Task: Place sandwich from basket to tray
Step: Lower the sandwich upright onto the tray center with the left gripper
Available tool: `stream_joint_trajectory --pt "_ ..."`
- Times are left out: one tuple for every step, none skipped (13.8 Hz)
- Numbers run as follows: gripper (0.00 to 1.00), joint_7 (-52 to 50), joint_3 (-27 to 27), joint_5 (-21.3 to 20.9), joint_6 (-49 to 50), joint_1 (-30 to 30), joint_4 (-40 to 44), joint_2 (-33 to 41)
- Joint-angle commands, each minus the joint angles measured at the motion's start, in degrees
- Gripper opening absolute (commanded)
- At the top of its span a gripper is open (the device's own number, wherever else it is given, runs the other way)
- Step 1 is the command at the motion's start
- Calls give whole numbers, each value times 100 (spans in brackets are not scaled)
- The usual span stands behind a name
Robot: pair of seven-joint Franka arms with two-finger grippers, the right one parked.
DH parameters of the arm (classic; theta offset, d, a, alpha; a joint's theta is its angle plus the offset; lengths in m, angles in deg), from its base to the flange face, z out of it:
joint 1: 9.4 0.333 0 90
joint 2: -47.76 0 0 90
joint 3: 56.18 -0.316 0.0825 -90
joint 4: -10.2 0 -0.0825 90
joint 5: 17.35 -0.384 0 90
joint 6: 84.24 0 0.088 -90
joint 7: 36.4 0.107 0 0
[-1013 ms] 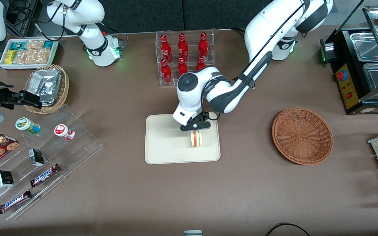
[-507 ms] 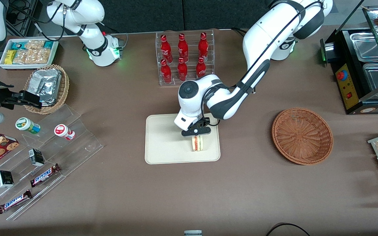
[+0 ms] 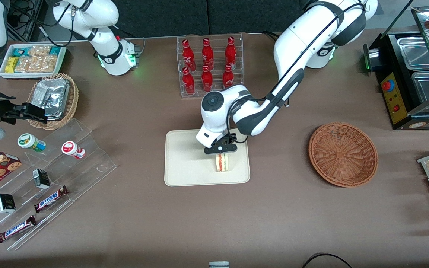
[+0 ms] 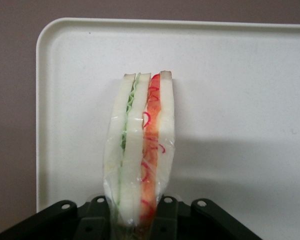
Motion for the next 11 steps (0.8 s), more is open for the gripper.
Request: stream_joint_trajectory --pt "97 -92 -40 -111 12 -111 185 -112" --pt "99 -92 -40 -111 12 -111 176 -112" --pt "99 -92 -49 -111 12 -111 176 -112" --pt "99 -92 -41 -111 12 -102 176 -95" --pt "99 -92 -40 -102 30 -94 193 -60" --pt "99 -101 -40 -85 56 -85 202 1" --pt "99 -101 -40 -50 74 -33 211 98" --pt "99 -101 -40 -32 117 11 211 247" --pt "99 -119 -40 3 266 82 220 396" --pt "99 -119 -40 160 476 195 307 572" --pt "99 -110 -40 370 756 318 482 730"
